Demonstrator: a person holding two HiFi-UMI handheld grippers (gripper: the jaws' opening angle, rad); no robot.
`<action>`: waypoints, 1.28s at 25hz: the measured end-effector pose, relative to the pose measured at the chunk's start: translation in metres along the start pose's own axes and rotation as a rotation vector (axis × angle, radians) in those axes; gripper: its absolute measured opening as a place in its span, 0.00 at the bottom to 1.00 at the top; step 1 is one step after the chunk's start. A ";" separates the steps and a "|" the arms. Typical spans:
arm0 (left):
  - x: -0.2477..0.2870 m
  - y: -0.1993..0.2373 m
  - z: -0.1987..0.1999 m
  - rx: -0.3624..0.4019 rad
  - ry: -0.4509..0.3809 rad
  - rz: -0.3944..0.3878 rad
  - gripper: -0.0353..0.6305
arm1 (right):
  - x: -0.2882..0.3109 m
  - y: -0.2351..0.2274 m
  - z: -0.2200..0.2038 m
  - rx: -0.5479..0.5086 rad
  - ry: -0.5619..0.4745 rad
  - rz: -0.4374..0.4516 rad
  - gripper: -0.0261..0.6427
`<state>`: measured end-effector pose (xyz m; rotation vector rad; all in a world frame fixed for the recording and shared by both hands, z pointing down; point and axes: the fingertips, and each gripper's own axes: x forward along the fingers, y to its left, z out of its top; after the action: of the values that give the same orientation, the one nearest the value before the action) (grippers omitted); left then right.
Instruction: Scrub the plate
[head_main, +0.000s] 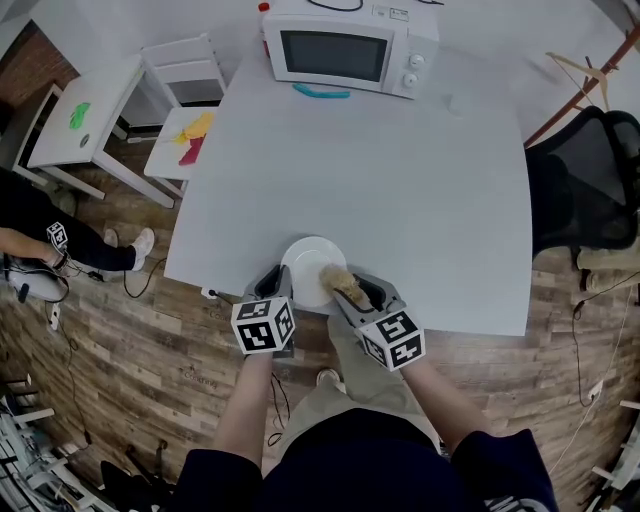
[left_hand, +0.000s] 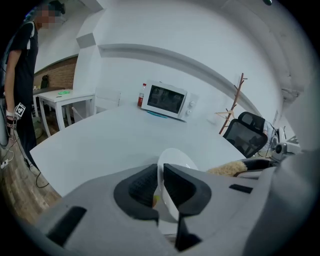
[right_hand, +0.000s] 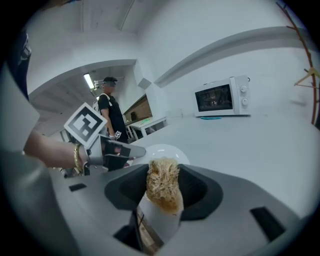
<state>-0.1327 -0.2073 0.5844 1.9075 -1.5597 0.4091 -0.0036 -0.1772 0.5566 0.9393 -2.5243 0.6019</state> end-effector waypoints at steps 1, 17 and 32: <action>0.005 0.001 -0.003 -0.004 0.010 0.000 0.11 | -0.003 -0.001 0.001 0.020 -0.010 -0.006 0.31; 0.044 0.013 -0.027 0.003 0.125 0.039 0.13 | -0.035 -0.004 0.010 0.133 -0.076 -0.050 0.31; -0.036 -0.022 -0.036 0.008 0.043 0.000 0.10 | -0.075 0.041 0.029 0.097 -0.189 -0.063 0.31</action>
<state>-0.1150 -0.1548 0.5838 1.8922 -1.5331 0.4535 0.0159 -0.1247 0.4857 1.1560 -2.6384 0.6489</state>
